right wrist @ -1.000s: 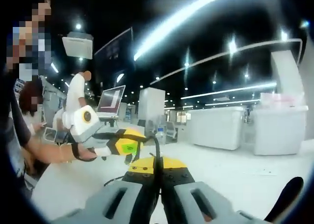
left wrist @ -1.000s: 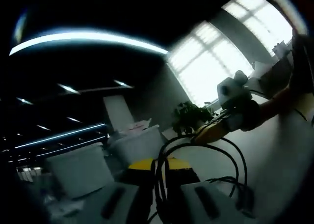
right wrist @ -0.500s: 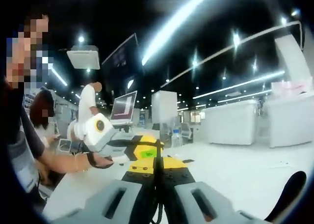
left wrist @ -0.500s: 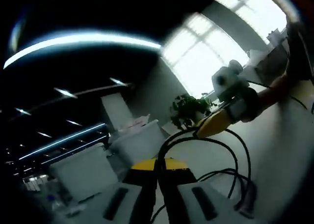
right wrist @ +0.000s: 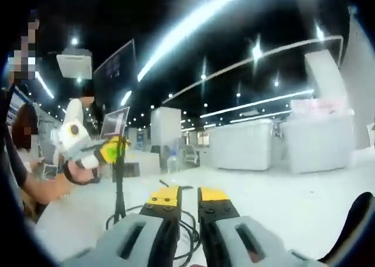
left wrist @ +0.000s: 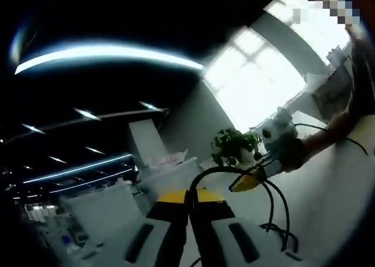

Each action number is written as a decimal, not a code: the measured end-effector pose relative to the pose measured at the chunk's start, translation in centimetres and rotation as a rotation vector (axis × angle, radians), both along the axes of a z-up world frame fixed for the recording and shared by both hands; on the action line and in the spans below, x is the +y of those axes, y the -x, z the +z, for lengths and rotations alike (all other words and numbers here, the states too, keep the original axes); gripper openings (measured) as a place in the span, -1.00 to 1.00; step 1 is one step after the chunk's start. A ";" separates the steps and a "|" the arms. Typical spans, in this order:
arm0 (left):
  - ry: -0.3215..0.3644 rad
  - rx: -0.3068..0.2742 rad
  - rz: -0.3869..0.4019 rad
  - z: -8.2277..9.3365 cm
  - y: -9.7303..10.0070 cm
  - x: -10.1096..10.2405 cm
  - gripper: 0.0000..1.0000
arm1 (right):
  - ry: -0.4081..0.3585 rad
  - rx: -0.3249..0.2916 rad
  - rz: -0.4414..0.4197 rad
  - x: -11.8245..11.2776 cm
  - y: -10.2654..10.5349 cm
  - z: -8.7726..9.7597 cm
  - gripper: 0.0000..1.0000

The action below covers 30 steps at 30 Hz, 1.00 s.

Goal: Coil the Type-C to USB data cable on the desktop and secure it with Velcro straps.

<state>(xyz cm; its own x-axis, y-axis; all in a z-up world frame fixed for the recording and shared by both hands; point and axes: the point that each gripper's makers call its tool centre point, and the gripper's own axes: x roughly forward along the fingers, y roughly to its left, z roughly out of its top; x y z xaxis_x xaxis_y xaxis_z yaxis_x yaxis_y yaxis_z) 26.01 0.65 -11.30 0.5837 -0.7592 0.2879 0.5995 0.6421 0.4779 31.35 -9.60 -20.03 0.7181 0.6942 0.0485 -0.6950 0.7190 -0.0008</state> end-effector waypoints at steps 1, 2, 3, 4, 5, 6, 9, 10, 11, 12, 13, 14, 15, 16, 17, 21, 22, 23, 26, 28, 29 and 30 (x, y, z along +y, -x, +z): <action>0.010 -0.010 -0.001 0.5 0.3 0.2 -0.92 | 0.024 0.011 0.014 0.3 -0.3 -0.8 -0.67; 0.023 -0.021 -0.006 1.0 0.7 0.3 -0.92 | 0.070 0.035 0.021 0.7 -0.6 -2.0 -0.68; 0.030 -0.030 -0.011 1.4 1.0 0.4 -0.92 | 0.110 0.038 0.027 1.1 -0.5 -2.8 -0.68; 0.039 -0.039 -0.017 1.7 1.2 0.5 -0.92 | 0.141 0.033 0.042 1.5 -0.5 -3.5 -0.68; 0.045 -0.048 -0.019 2.1 1.5 0.5 -0.92 | 0.174 0.042 0.050 1.9 -0.5 -4.3 -0.68; 0.051 -0.056 -0.022 2.4 1.8 0.6 -0.92 | 0.209 0.052 0.058 2.2 -0.5 -5.0 -0.67; 0.066 -0.071 -0.040 3.1 2.5 0.6 -0.92 | 0.279 0.048 0.090 3.3 -0.2 -6.6 -0.67; 0.070 -0.077 -0.047 3.3 2.8 0.5 -0.92 | 0.282 0.046 0.091 3.6 -0.2 -6.8 -0.67; 0.072 -0.084 -0.055 3.5 3.1 0.4 -0.92 | 0.290 0.048 0.096 3.8 -0.1 -7.0 -0.67; 0.072 -0.090 -0.057 3.6 3.3 0.3 -0.92 | 0.304 0.049 0.102 4.1 -0.1 -7.2 -0.67; 0.072 -0.098 -0.059 3.7 3.5 0.2 -0.92 | 0.322 0.048 0.106 4.3 -0.1 -7.5 -0.67; 0.072 -0.104 -0.062 3.8 3.7 0.2 -0.92 | 0.350 0.048 0.107 4.5 0.0 -7.9 -0.67; 0.073 -0.108 -0.064 3.9 3.8 0.2 -0.92 | 0.363 0.050 0.108 4.5 0.0 -8.2 -0.67; 0.078 -0.116 -0.069 4.2 4.0 0.2 -0.92 | 0.385 0.053 0.120 4.8 0.2 -8.6 -0.68; 0.081 -0.121 -0.072 4.4 4.1 0.2 -0.92 | 0.395 0.054 0.117 4.8 0.1 -8.8 -0.72; 0.136 -0.140 -0.095 5.6 4.0 0.8 -0.92 | 0.421 0.062 0.096 4.4 -0.2 -9.1 -0.89; 0.151 -0.140 -0.103 5.9 4.1 0.9 -0.92 | 0.417 0.066 0.096 4.4 -0.2 -9.1 -0.88; 0.174 -0.140 -0.108 6.4 4.2 1.3 -0.92 | 0.410 0.071 0.096 4.4 -0.2 -9.1 -0.88; 0.199 -0.147 -0.110 7.1 4.2 1.9 -0.92 | 0.390 0.095 0.109 4.4 0.0 -9.2 -0.84; 0.213 -0.157 -0.108 7.5 4.3 2.2 -0.92 | 0.390 0.106 0.109 4.5 0.0 -9.4 -0.78; 0.218 -0.159 -0.115 7.8 4.4 2.1 -0.92 | 0.406 0.107 0.113 4.6 0.0 -9.6 -0.76; 0.222 -0.158 -0.119 7.4 4.3 1.2 -0.92 | 0.414 0.104 0.117 4.7 0.1 -9.6 -0.75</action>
<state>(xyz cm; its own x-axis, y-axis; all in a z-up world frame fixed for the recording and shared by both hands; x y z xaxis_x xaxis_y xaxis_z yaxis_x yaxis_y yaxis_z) 21.66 1.88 -3.94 0.4293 -0.7276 0.5351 0.6059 0.6714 0.4268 31.21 -4.91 -29.65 0.6198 0.7168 -0.3195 -0.7834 0.5891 -0.1982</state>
